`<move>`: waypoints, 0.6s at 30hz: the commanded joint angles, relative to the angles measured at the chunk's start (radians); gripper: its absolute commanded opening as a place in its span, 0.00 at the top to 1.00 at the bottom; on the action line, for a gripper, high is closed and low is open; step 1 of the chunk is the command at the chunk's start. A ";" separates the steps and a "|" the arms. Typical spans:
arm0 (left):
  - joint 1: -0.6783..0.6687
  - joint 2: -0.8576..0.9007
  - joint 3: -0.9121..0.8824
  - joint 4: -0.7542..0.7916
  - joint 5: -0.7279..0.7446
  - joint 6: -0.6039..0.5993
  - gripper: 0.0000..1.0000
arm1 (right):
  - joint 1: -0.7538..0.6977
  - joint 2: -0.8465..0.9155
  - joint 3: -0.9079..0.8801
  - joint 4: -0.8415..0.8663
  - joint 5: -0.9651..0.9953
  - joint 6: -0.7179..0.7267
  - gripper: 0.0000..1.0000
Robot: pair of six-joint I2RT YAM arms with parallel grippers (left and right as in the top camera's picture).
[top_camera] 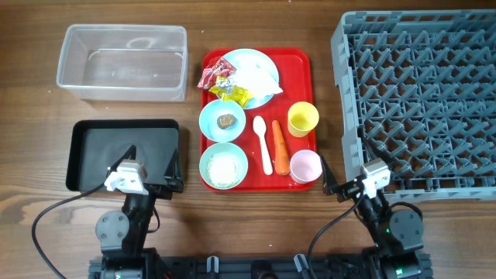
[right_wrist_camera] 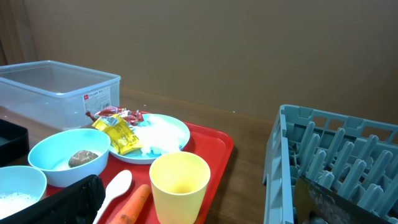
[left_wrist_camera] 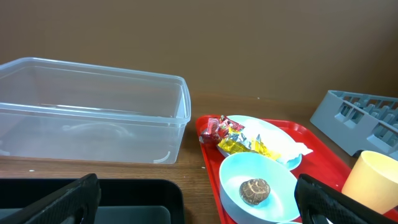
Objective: Sort waste into correct bins and load items into the dishwasher rack
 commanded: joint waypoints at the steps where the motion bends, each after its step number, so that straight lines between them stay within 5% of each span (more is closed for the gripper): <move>1: 0.005 -0.005 -0.004 -0.005 -0.013 -0.009 0.00 | 0.005 -0.002 -0.002 0.003 0.007 0.004 0.00; 8: 0.005 0.036 0.094 0.078 0.051 0.003 0.00 | 0.005 0.019 0.053 0.145 -0.021 0.024 0.00; 11: 0.005 0.299 0.339 0.045 0.163 0.002 0.00 | 0.005 0.194 0.217 0.145 -0.036 -0.021 0.00; 13: 0.001 0.692 0.763 -0.216 0.254 0.012 0.00 | 0.005 0.449 0.427 0.102 -0.079 -0.022 0.00; 16: -0.131 1.102 1.291 -0.635 0.262 0.192 0.00 | 0.003 0.745 0.757 -0.140 -0.104 -0.022 0.00; 18: -0.274 1.368 1.605 -0.850 0.096 0.243 0.00 | -0.029 0.913 0.980 -0.336 -0.121 -0.014 0.00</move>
